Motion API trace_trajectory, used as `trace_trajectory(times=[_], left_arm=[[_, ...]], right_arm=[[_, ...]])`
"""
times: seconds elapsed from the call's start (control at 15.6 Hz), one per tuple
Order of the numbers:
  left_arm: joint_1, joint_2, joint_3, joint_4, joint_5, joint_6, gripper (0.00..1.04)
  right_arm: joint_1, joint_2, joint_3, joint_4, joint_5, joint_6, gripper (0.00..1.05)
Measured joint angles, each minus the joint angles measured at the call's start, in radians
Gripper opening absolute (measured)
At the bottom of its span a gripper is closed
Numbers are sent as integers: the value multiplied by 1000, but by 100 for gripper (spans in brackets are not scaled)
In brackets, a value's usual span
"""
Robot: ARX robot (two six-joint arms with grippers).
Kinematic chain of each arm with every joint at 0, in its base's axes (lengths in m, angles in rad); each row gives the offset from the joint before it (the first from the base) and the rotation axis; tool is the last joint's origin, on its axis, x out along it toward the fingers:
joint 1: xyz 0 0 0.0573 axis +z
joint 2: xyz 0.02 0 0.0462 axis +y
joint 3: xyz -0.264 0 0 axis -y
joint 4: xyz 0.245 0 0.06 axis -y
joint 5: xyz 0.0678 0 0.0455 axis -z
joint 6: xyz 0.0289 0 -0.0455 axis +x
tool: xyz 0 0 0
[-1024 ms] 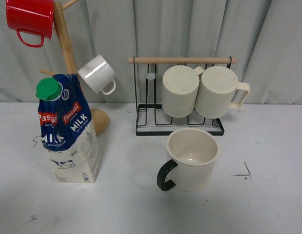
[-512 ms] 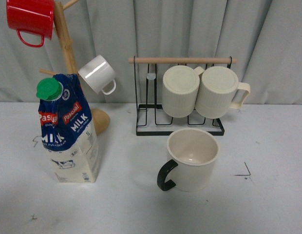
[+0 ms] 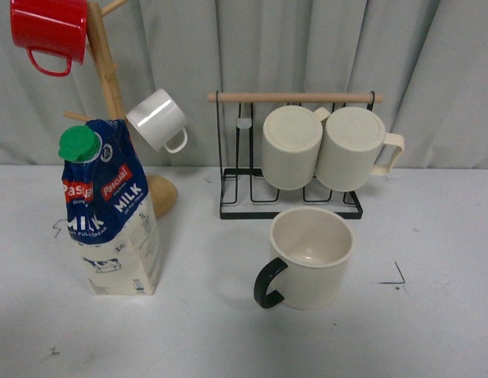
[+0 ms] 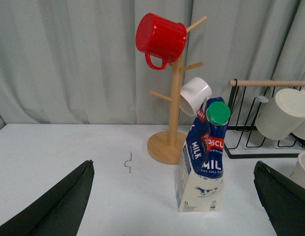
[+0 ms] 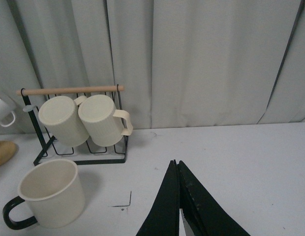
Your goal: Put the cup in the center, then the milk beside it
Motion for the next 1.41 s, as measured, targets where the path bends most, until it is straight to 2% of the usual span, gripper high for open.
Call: trace_trajectory(times=[0.13, 0.26, 0.45, 0.7, 0.77, 0.83, 0.9, 0.96, 1.09, 1.28, 1.41], left_arm=[[0, 0, 0, 0, 0, 0, 98], [0, 0, 0, 0, -1, 0, 98], [0, 0, 0, 0, 0, 0, 98], [-8, 5, 3, -19, -25, -3, 98], [-133, 136, 68, -148, -319, -90, 98], [-163, 279, 93, -101, -492, -148, 98], [-93, 386, 97, -37, -645, -192, 98], [-37, 464, 105, 35, -650, -218, 98], [-23, 678, 158, 187, -549, -246, 98], [-86, 958, 213, 344, -408, -283, 98], [-136, 1076, 251, 414, -364, -299, 98]], right_arm=[[0, -32, 0, -32, 0, 0, 2], [0, -188, 0, -215, -3, 0, 2], [0, -202, 0, -210, -3, -1, 3], [0, -202, 0, -212, -3, -1, 51], [0, -202, 0, -212, -2, 0, 64], [0, -202, 0, -212, -5, -1, 75], [-2, -202, 0, -212, 0, -1, 87], [-1, -202, 0, -213, -1, -1, 98], [1, -202, 0, -212, -1, -1, 98], [1, -202, 0, -212, -1, -1, 98], [1, -202, 0, -212, -1, -1, 98]])
